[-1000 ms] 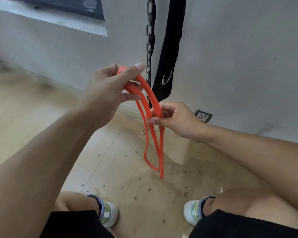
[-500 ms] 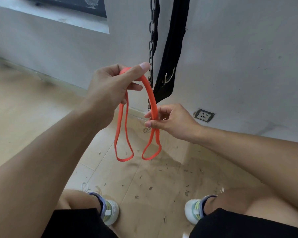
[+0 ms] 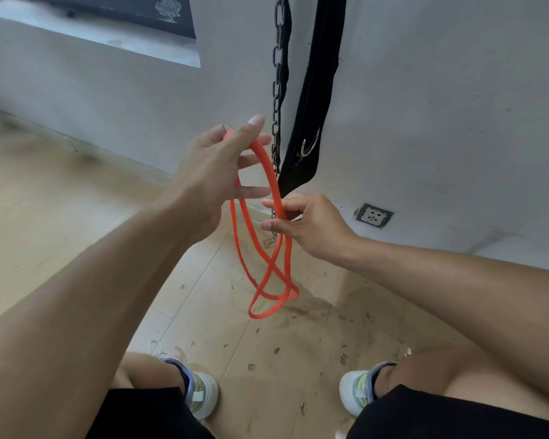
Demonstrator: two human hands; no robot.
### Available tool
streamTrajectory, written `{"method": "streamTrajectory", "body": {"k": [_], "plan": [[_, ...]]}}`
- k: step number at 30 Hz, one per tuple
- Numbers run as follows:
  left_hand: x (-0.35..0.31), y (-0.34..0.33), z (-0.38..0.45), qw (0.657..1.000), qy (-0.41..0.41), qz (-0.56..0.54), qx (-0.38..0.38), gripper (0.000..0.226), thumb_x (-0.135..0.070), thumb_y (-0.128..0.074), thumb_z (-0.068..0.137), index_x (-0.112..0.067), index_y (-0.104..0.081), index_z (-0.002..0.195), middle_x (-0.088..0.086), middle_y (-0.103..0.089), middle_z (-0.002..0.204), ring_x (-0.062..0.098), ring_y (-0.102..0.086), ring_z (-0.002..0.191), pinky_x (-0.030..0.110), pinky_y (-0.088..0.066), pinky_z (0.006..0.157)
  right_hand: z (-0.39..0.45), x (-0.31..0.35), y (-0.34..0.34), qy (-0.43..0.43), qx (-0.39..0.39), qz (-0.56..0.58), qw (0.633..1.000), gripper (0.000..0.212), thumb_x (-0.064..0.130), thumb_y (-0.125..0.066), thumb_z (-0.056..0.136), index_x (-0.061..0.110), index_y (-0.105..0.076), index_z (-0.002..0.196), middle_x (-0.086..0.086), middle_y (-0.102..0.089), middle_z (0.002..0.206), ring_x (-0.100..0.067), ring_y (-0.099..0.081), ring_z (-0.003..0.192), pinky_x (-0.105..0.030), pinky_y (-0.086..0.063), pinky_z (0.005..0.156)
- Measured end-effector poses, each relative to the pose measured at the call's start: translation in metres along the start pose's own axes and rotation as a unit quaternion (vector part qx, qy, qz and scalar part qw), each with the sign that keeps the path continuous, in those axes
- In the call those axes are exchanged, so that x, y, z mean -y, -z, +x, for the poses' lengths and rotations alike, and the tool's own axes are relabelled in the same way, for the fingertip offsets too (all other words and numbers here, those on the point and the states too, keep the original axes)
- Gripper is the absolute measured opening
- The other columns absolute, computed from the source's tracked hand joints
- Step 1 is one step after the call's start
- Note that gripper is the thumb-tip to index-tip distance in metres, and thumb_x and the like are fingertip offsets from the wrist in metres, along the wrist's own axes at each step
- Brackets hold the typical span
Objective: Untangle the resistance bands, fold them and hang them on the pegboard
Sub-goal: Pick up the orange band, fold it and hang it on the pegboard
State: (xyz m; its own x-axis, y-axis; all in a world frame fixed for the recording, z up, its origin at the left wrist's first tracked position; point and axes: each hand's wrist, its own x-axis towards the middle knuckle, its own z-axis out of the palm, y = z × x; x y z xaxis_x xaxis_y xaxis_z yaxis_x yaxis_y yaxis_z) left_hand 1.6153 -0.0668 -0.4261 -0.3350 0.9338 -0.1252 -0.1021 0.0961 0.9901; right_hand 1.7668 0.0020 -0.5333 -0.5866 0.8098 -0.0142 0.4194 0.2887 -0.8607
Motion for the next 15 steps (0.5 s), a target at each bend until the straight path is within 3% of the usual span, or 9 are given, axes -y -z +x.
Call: {"method": "streamTrajectory", "body": {"k": [3, 7, 9, 11, 15], "plan": [[0.0, -0.001, -0.001, 1.0, 0.009, 0.004, 0.01, 0.03, -0.037, -0.057, 0.101, -0.01, -0.061, 0.112, 0.001, -0.074, 0.119, 0.022, -0.067, 0.117, 0.041, -0.065, 0.069, 0.001, -0.003, -0.001, 0.004, 0.016, -0.012, 1.0, 0.036, 0.03, -0.079, 0.088, 0.021, -0.077, 0.124, 0.005, -0.073, 0.101, -0.005, -0.068, 0.086, -0.006, -0.049, 0.067], [0.002, -0.006, -0.003, 0.999, 0.018, -0.028, 0.015, 0.029, -0.036, -0.055, 0.102, -0.01, -0.058, 0.112, 0.002, -0.076, 0.115, 0.022, -0.07, 0.113, 0.046, -0.064, 0.074, 0.001, -0.001, -0.003, 0.013, 0.029, -0.013, 0.999, 0.026, 0.032, -0.08, 0.088, 0.026, -0.081, 0.113, 0.008, -0.072, 0.091, -0.009, -0.068, 0.082, -0.014, -0.051, 0.07], [0.002, -0.008, -0.003, 0.998, 0.019, -0.051, 0.019, 0.033, -0.036, -0.055, 0.102, -0.006, -0.057, 0.117, 0.003, -0.077, 0.115, 0.021, -0.072, 0.112, 0.044, -0.064, 0.071, 0.001, 0.001, -0.006, 0.01, 0.043, 0.003, 0.999, 0.007, 0.031, -0.08, 0.089, 0.035, -0.081, 0.095, 0.014, -0.072, 0.082, -0.004, -0.066, 0.076, -0.011, -0.047, 0.067], [0.003, -0.009, -0.002, 0.996, 0.022, -0.078, 0.02, 0.036, -0.035, -0.055, 0.102, -0.004, -0.055, 0.12, 0.005, -0.076, 0.116, 0.022, -0.072, 0.111, 0.041, -0.063, 0.069, 0.002, 0.002, -0.01, 0.021, 0.047, 0.005, 0.999, 0.028, 0.029, -0.081, 0.089, 0.045, -0.069, 0.07, 0.02, -0.065, 0.066, 0.0, -0.06, 0.064, -0.009, -0.044, 0.062], [0.004, -0.013, -0.002, 0.991, 0.029, -0.124, 0.03, 0.03, -0.035, -0.052, 0.104, -0.01, -0.056, 0.12, 0.008, -0.074, 0.12, 0.023, -0.072, 0.112, 0.04, -0.062, 0.07, 0.0, 0.004, -0.017, 0.038, 0.055, 0.012, 0.998, 0.029, 0.031, -0.082, 0.087, 0.025, -0.067, 0.063, -0.006, -0.063, 0.066, -0.008, -0.051, 0.054, -0.016, -0.045, 0.06]]}}
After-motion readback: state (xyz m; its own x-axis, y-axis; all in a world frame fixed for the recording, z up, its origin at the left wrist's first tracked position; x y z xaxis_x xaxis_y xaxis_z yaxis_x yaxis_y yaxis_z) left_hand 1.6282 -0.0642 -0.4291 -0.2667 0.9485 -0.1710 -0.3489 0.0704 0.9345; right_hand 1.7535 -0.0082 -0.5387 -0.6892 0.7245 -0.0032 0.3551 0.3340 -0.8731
